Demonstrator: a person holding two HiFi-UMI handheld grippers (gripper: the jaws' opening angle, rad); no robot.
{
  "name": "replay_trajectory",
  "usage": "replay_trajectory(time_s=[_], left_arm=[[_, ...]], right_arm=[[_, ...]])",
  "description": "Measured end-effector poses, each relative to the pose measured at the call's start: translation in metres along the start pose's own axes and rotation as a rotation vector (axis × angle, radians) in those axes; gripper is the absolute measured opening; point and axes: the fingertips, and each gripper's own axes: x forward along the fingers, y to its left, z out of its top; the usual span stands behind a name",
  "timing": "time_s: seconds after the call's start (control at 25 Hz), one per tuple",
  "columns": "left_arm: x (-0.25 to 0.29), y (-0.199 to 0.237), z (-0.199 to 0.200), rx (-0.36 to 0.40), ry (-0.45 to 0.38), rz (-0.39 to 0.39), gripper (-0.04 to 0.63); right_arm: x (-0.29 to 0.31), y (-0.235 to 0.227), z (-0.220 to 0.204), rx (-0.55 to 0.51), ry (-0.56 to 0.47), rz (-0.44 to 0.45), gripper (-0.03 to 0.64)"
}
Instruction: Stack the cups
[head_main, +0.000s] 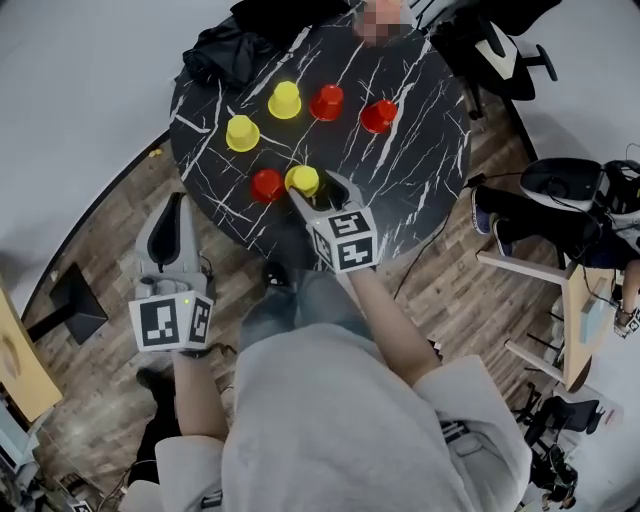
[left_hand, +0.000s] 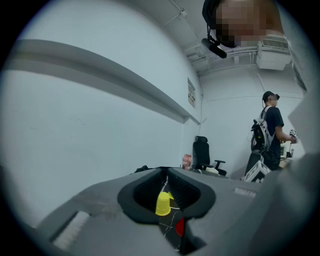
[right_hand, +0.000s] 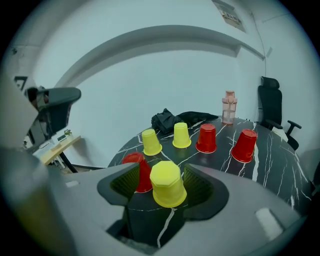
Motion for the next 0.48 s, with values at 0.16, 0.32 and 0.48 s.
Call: replay_trajectory(time_s=[0.16, 0.32, 0.48], left_arm=[[0.040, -0.008, -0.030, 0.038, 0.081, -0.092, 0.115], [0.086, -0.012, -0.060, 0.056, 0.164, -0.150, 0.173], [0.126, -0.007, -0.091, 0.052, 0.243, -0.158, 0.230]], right_arm=[[-0.018, -0.003, 0.017, 0.044, -0.063, 0.014, 0.262], [-0.034, -0.009, 0.025, 0.062, -0.089, 0.010, 0.259], [-0.043, -0.013, 0.027, 0.077, -0.095, 0.004, 0.259]])
